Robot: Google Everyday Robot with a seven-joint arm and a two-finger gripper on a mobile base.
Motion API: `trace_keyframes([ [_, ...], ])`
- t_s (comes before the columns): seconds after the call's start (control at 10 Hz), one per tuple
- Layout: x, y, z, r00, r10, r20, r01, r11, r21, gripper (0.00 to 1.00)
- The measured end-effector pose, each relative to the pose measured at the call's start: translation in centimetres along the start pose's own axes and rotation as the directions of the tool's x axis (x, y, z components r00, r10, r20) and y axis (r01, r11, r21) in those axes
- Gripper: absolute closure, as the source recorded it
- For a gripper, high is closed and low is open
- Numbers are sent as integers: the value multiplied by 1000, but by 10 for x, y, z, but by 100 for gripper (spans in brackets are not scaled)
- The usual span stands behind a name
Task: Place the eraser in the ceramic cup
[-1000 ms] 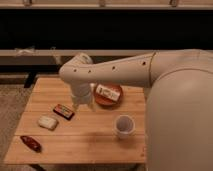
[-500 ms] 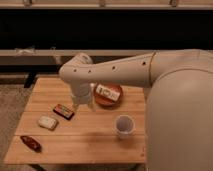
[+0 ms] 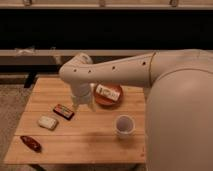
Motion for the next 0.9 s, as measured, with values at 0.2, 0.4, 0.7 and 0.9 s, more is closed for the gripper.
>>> trace_keyframes([
  [0.2,0,0,0,1000,0,0,0,1000,0,35],
  [0.4,0,0,0,1000,0,0,0,1000,0,35],
  [0.7,-11,2,3,999,-54,-11,54,998,15,35],
  [0.9,-35,21,11,987,-161,-29,162,986,28,35],
])
